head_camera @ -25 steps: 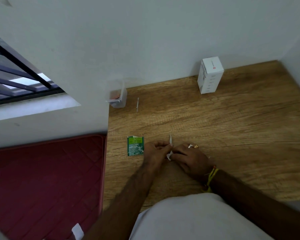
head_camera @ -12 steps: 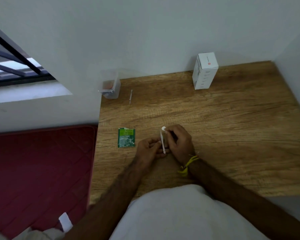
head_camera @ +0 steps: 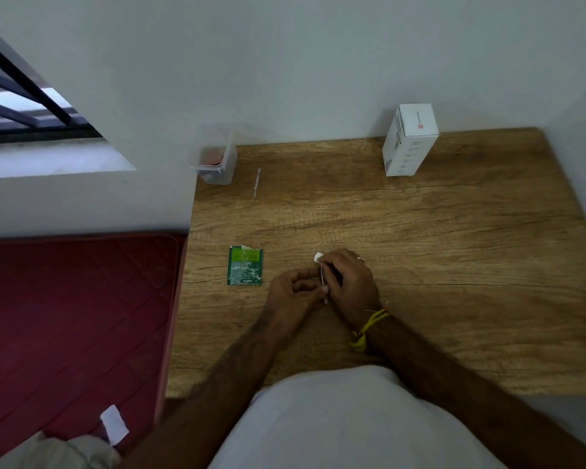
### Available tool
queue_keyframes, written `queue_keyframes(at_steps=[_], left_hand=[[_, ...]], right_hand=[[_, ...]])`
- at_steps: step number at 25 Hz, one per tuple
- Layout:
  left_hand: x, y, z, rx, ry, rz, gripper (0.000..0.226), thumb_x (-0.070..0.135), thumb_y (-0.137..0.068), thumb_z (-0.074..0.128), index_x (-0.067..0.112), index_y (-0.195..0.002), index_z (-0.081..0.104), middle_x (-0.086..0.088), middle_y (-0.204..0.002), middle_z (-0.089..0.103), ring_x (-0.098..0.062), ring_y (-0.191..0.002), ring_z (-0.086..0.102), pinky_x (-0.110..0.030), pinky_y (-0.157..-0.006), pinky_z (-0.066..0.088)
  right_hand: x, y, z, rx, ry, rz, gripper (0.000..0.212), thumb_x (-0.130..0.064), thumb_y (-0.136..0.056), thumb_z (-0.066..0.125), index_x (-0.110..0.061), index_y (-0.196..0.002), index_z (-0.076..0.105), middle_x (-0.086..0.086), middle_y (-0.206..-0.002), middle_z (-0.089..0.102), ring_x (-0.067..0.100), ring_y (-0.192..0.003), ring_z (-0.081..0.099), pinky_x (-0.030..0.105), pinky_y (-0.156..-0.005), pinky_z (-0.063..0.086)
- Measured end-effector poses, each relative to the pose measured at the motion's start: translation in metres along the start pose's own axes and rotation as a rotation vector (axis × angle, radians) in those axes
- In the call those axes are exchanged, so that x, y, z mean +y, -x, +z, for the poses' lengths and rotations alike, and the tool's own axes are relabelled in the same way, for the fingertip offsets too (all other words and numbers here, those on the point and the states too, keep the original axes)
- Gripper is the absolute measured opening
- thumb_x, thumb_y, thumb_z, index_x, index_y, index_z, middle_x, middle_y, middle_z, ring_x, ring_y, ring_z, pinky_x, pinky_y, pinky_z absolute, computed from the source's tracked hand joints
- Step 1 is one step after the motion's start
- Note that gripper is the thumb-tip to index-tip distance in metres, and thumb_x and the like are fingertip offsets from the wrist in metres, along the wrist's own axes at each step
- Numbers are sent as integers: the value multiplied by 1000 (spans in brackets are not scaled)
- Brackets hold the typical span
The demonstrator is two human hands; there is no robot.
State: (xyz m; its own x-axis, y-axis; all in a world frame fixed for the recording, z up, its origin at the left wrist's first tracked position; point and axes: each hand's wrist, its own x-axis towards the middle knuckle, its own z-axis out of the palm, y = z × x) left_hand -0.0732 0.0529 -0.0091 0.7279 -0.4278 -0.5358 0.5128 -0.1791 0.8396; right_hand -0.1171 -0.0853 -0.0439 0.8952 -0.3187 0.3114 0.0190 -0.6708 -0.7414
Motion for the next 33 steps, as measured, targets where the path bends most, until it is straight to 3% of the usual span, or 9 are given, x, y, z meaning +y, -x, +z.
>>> queue_keyframes(at_steps=[4, 5, 8, 10, 13, 17, 24, 33], left_hand=[[4, -2, 1, 43, -52, -42, 38, 0, -80, 79, 7, -116, 68, -13, -88, 77, -25, -83, 75, -32, -72, 62], [5, -2, 1, 50, -54, -46, 38, 0, -80, 79, 6, -115, 69, -14, -89, 77, -25, -83, 75, -31, -72, 62], [4, -3, 1, 35, -43, -36, 37, -3, -80, 77, 6, -115, 69, -16, -93, 76, -27, -85, 75, -30, -72, 62], [2, -2, 0, 28, -51, -19, 37, -4, -81, 76, 6, -116, 69, -17, -94, 76, -29, -88, 75, -33, -74, 62], [-1, -2, 0, 10, -37, 7, 36, -4, -80, 77, 4, -115, 70, -21, -96, 75, -33, -91, 73, -36, -76, 62], [0, 1, -2, -6, -42, 34, 38, -5, -81, 76, 3, -117, 69, -19, -97, 75, -24, -85, 74, -27, -70, 60], [2, 2, -1, 8, -66, 47, 38, -4, -80, 77, 8, -115, 70, -17, -97, 76, -23, -87, 74, -27, -71, 60], [1, 4, 0, 23, -68, 23, 37, -4, -81, 76, 6, -116, 69, -16, -99, 75, -25, -88, 75, -28, -72, 61]], right_hand=[[-1, -2, -6, 278, -63, 144, 13, 1, -92, 63, -6, -101, 69, 1, -101, 66, 7, -97, 59, 28, -84, 52], [-1, -3, -7, 277, -60, 144, 13, 0, -92, 62, -6, -102, 69, 1, -102, 65, 6, -98, 58, 28, -84, 52], [-4, 1, -2, 64, -18, 41, 14, -4, -94, 62, -6, -106, 69, 3, -103, 62, 12, -97, 58, 27, -87, 49], [-2, 2, 0, 6, 25, 10, 14, -6, -95, 60, -7, -106, 69, 4, -103, 61, 15, -96, 57, 30, -87, 48], [4, 1, 0, 1, 44, -4, 13, -7, -95, 58, -6, -102, 69, 5, -99, 61, 19, -92, 57, 37, -84, 48], [4, -1, 1, -37, 46, -7, 16, -7, -95, 58, -6, -105, 69, 4, -101, 64, 19, -95, 59, 37, -87, 48], [7, 2, -1, -49, 14, -5, 18, -7, -93, 55, -5, -104, 69, 6, -102, 64, 20, -96, 60, 40, -86, 50], [4, 6, -8, -65, 79, -96, 23, -13, -92, 51, -3, -103, 69, 10, -102, 65, 22, -95, 59, 32, -86, 46]])
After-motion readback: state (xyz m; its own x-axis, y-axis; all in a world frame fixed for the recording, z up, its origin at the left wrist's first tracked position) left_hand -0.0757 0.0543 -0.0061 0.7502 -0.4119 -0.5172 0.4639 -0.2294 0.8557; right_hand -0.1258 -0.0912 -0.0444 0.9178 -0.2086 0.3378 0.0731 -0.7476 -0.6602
